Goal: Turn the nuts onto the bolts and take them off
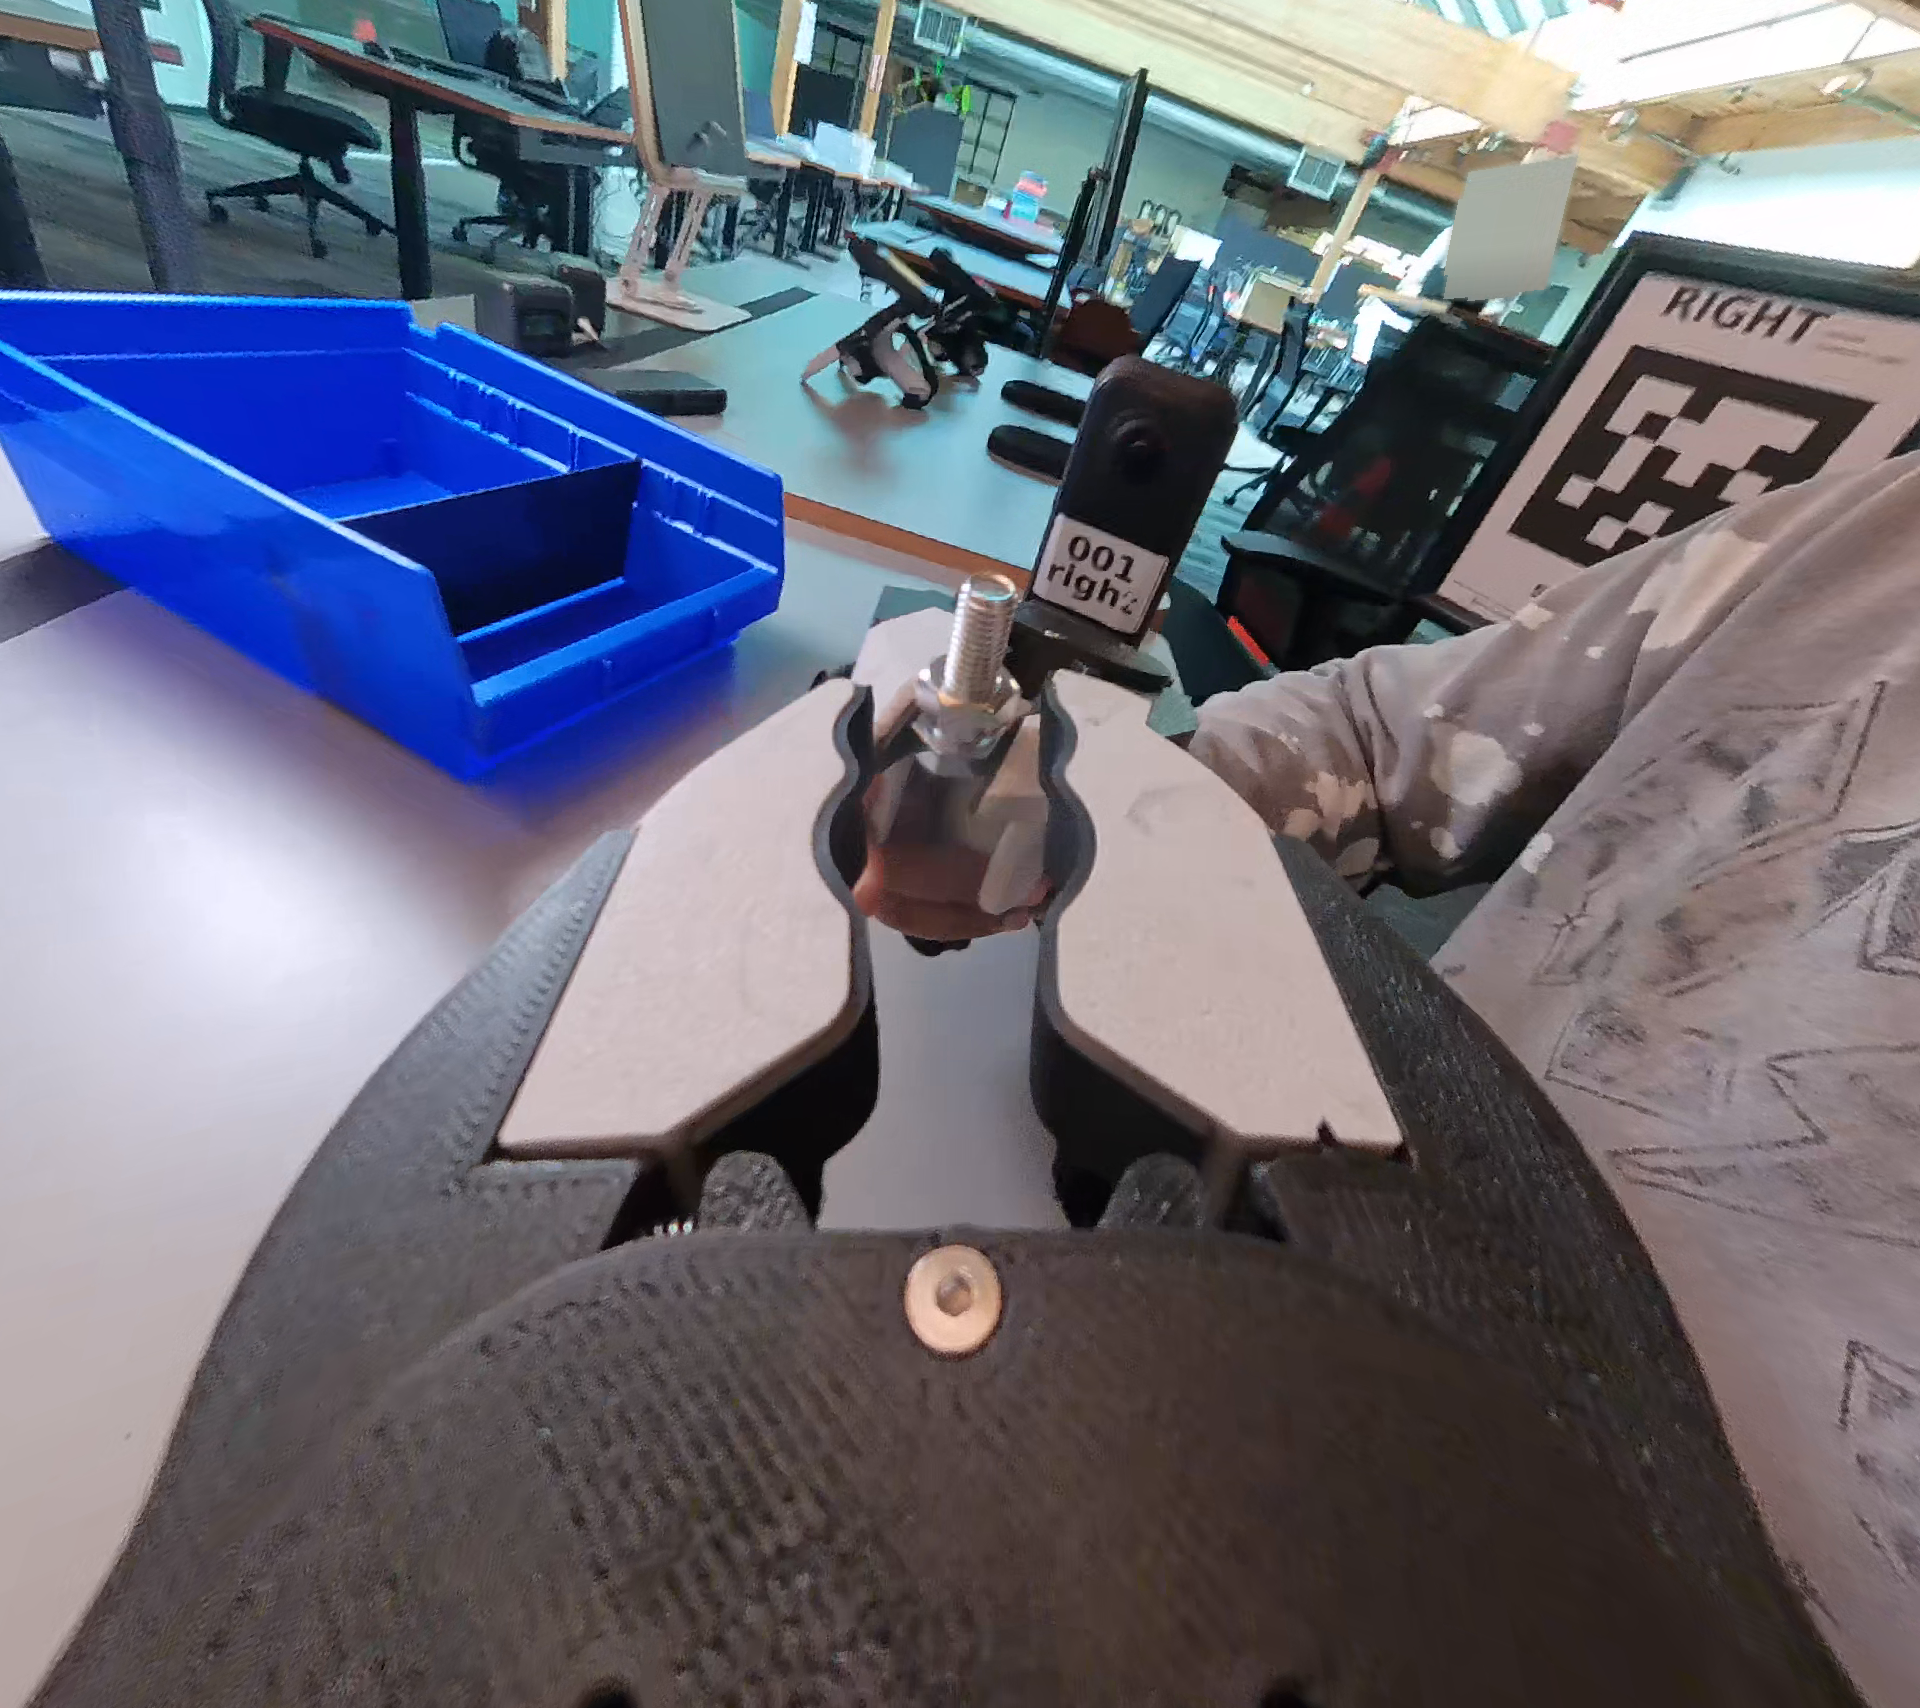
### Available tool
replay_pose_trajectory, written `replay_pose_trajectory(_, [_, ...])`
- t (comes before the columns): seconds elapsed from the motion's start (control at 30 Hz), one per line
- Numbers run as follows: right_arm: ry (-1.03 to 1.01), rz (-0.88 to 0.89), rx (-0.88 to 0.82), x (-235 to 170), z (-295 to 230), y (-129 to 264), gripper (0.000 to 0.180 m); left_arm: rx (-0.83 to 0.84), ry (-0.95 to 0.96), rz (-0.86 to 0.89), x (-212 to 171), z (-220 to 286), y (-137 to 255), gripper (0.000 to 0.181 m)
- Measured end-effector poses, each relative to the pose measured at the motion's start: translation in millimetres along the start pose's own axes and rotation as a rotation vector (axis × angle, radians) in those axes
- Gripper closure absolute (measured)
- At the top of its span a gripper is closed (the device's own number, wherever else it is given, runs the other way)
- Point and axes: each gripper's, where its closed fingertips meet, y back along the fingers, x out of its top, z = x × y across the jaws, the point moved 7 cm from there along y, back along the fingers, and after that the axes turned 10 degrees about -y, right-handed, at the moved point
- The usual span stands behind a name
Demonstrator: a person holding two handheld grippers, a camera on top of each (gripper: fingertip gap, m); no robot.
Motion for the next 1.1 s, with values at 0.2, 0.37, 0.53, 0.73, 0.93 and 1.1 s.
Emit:
replay_pose_trajectory(0.2, [-0.011,0.029,0.001,6.6,1.7,3.2,0.162,0.141,-0.006,-0.041,-3.7,-18.6,11.0,0.169])
replay_pose_trajectory(0.37, [-0.010,-0.005,-0.018,0.3,3.3,0.6,0.161,0.036,-0.010,0.000,-0.2,-5.5,3.8,0.153])
replay_pose_trajectory(0.53, [-0.014,0.007,-0.014,0.9,3.9,2.1,0.162,0.101,0.001,-0.070,-3.7,-10.4,3.2,0.172])
replay_pose_trajectory(0.73, [-0.011,-0.002,-0.030,1.5,5.2,1.7,0.161,0.111,0.040,-0.020,-3.0,-21.0,13.4,0.161])
replay_pose_trajectory(0.93, [-0.001,-0.034,-0.044,-3.8,4.0,-1.5,0.162,0.037,0.004,-0.047,-7.3,-8.4,0.4,0.153])
replay_pose_trajectory(1.1, [-0.005,-0.015,-0.065,2.7,10.0,2.6,0.162,0.072,0.004,0.004,-1.9,-16.8,12.5,0.154])
